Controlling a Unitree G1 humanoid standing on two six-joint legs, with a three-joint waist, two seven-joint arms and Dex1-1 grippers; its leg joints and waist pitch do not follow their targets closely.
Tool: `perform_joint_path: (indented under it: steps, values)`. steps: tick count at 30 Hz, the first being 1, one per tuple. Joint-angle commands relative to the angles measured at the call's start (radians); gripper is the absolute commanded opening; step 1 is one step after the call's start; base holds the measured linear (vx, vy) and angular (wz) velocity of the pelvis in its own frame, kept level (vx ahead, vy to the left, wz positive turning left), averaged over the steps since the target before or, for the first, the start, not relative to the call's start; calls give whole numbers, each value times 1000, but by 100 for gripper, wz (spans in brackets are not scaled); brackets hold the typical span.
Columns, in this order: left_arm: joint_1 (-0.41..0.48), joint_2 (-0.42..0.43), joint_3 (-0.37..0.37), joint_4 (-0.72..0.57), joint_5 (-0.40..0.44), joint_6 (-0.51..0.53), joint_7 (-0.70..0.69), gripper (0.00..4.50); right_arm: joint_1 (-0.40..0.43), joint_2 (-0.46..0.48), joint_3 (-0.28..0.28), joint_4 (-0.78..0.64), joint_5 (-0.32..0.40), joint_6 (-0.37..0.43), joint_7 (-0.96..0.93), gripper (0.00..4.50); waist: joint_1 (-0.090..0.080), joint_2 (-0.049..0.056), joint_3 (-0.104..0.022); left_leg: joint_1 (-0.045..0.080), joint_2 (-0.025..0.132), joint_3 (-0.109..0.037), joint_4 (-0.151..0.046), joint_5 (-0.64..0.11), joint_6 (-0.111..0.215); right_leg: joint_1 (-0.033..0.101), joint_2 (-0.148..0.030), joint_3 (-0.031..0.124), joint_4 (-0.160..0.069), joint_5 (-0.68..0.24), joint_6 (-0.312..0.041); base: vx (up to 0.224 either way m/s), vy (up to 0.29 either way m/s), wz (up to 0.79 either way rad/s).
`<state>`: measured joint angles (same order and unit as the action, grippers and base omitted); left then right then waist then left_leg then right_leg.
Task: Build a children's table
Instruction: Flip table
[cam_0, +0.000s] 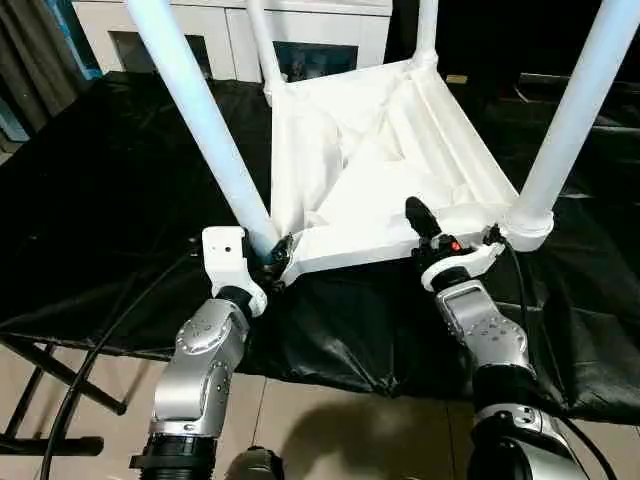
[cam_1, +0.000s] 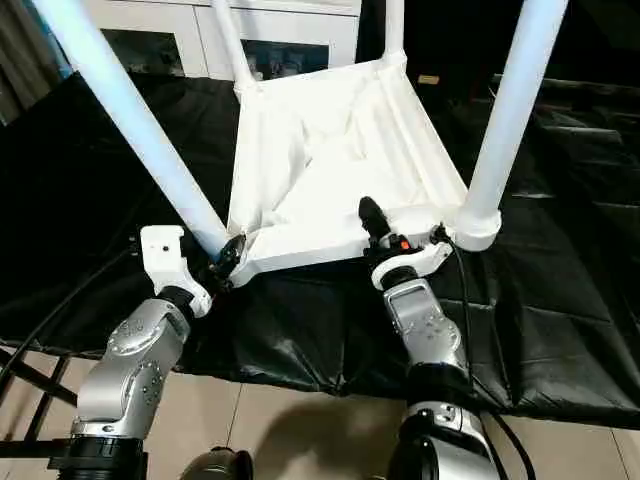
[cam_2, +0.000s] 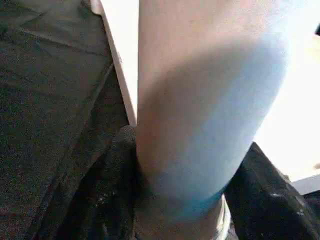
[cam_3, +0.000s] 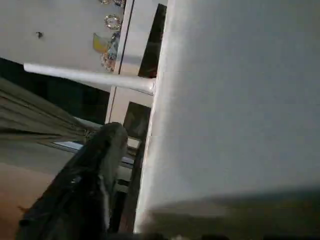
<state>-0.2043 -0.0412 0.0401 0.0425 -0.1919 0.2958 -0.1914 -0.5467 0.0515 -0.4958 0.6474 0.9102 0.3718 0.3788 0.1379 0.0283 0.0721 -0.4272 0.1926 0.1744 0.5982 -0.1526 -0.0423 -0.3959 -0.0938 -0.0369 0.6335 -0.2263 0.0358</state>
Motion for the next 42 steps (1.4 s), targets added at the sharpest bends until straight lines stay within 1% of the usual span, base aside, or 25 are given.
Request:
perform_joint_path:
  steps: [1, 4, 5, 6, 7, 8, 9, 10, 11, 13, 18, 19, 20, 21, 24, 26, 27, 28, 30, 32, 33, 35, 37, 39, 42]
  values:
    - [-23, -30, -11, -29, -46, -30, -22, 214, -26, -4, -9, 16, 19, 16, 0, 290, -2, -10, -88, 35, 28, -3, -55, -35, 69, 40, -38, 18, -51, 138, -228, 0, 0, 0]
    - [-26, -30, -11, -24, -44, -39, -25, 214, -35, -10, -19, 31, 16, 14, -3, 278, -2, -11, -89, 32, 27, -2, -52, -25, 76, 40, -38, 18, -50, 157, -233, 0, 0, 0]
    - [-28, -25, -15, -23, -38, -43, -24, 214, -39, -13, -24, 34, 12, 10, -4, 256, -1, -11, -90, 32, 27, -1, -52, -30, 76, 39, -38, 18, -50, 154, -235, 0, 0, 0]
    - [-29, -25, -15, -21, -40, -47, -27, 214, -40, -13, -25, 35, 10, 7, -6, 256, -1, -11, -91, 32, 28, -1, -51, -27, 77, 40, -38, 18, -49, 157, -235, 0, 0, 0]
    - [-30, -24, -14, -22, -39, -48, -27, 270, -42, -15, -26, 36, 6, 0, -10, 241, -1, -9, -91, 32, 28, -2, -51, -26, 78, 39, -39, 17, -48, 157, -236, 0, 0, 0]
    - [-30, -24, -14, -22, -39, -48, -27, 284, -42, -15, -26, 36, 6, 0, -10, 237, -1, -9, -90, 31, 28, -2, -51, -32, 76, 38, -38, 17, -48, 152, -236, 0, 0, 0]
    - [-31, -18, -5, -18, -34, -47, -20, 284, -49, -22, -27, 43, -12, -30, -24, 237, 0, -7, -93, 33, 29, -2, -49, -35, 73, 38, -39, 17, -47, 150, -238, 0, 0, 0]
    - [-31, -17, -2, -17, -34, -47, -19, 287, -51, -24, -28, 45, -16, -38, -28, 214, 1, -7, -93, 33, 29, -2, -49, -37, 70, 37, -40, 18, -47, 147, -242, 0, 0, 0]
    - [-31, -15, 1, -16, -34, -46, -18, 287, -52, -25, -30, 46, -18, -43, -30, 214, 3, -7, -91, 32, 30, -1, -51, -49, 64, 35, -40, 18, -49, 133, -245, 0, 0, 0]
    - [-24, 7, 32, -34, -41, -50, -16, 321, -64, -32, -43, 42, -36, -84, -58, 206, 2, -5, -93, 34, 30, -1, -51, -63, 55, 35, -39, 17, -49, 124, -246, 0, 0, 0]
    - [17, 51, 67, -68, -63, -50, -50, 363, -78, -49, -43, 14, -75, -141, -90, 203, 3, 0, -94, 31, 29, -2, -54, -93, 41, 35, -41, 17, -52, 63, -226, 0, 0, 0]
    - [48, 76, 71, -87, -65, -52, -79, 370, -81, -63, -37, 2, -100, -161, -103, 203, 3, 2, -95, 31, 29, -3, -54, -95, 36, 35, -40, 17, -52, 62, -220, 0, 0, 0]
    - [67, 96, 57, -100, -60, -58, -109, 375, -81, -74, -28, -2, -122, -176, -110, 203, 5, 4, -99, 33, 30, -4, -53, -93, 32, 34, -41, 16, -52, 62, -216, 0, 0, 0]
    - [88, 121, 34, -118, -45, -77, -143, 375, -82, -86, -16, -6, -150, -198, -116, 203, 3, 3, -97, 32, 28, -2, -54, -95, 31, 34, -38, 16, -53, 58, -214, 0, 0, 0]
    - [144, 180, -42, -190, -28, -139, -244, 410, -90, -117, 1, -32, -202, -245, -141, 202, 15, 8, -98, 41, 33, -1, -55, -123, 23, 25, -36, 18, -58, 12, -193, 0, 0, 0]
    - [167, 206, -80, -242, -27, -158, -291, 424, -95, -138, 11, -64, -240, -272, -166, 202, 28, 14, -95, 51, 36, 4, -58, -178, -3, 12, -34, 21, -64, -44, -181, 0, 0, 0]
    - [174, 217, -94, -259, -27, -157, -307, 434, -95, -146, 16, -76, -259, -284, -180, 202, 29, 13, -94, 52, 36, 4, -61, -197, -10, 11, -34, 22, -65, -61, -175, 0, 0, 0]
    - [177, 225, -101, -268, -24, -154, -313, 443, -94, -155, 26, -85, -279, -290, -188, 202, 30, 19, -90, 52, 36, 4, -68, -254, -38, 6, -33, 24, -70, -119, -152, 0, 0, 0]
    - [181, 236, -107, -283, -20, -157, -318, 448, -91, -166, 38, -103, -307, -295, -205, 202, 28, 14, -90, 49, 34, 3, -71, -274, -50, 9, -35, 25, -71, -142, -135, 0, 0, 0]
    - [174, 250, -105, -311, -11, -156, -315, 448, -74, -193, 80, -152, -388, -301, -242, 202, 22, 10, -92, 45, 30, 3, -73, -276, -60, 12, -35, 26, -72, -158, -107, 0, 0, 0]
    - [164, 257, -102, -319, 0, -166, -313, 450, -62, -204, 104, -178, -429, -307, -253, 202, 19, 7, -92, 45, 29, 5, -73, -273, -57, 11, -34, 26, -74, -158, -98, 0, 0, 0]
    - [151, 268, -101, -325, 13, -195, -315, 450, -51, -210, 125, -207, -461, -306, -271, 202, 16, 2, -90, 41, 28, 6, -73, -265, -47, 10, -35, 26, -78, -179, -82, 0, 0, 0]
    - [131, 282, -94, -338, 5, -196, -324, 450, -36, -220, 146, -242, -497, -301, -294, 202, 13, 5, -92, 43, 27, 7, -73, -261, -52, 7, -34, 26, -79, -202, -68, 0, 0, 0]
    - [114, 295, -93, -348, 6, -187, -330, 450, -26, -231, 167, -268, -529, -294, -304, 202, 10, -2, -89, 43, 26, 9, -75, -275, -55, 5, -34, 26, -81, -220, -61, 0, 0, 0]
    - [77, 330, -95, -368, 16, -160, -345, 450, -7, -247, 204, -309, -593, -306, -327, 203, 3, -2, -90, 43, 25, 5, -78, -305, -64, 5, -34, 25, -83, -248, -40, 0, 0, 0]
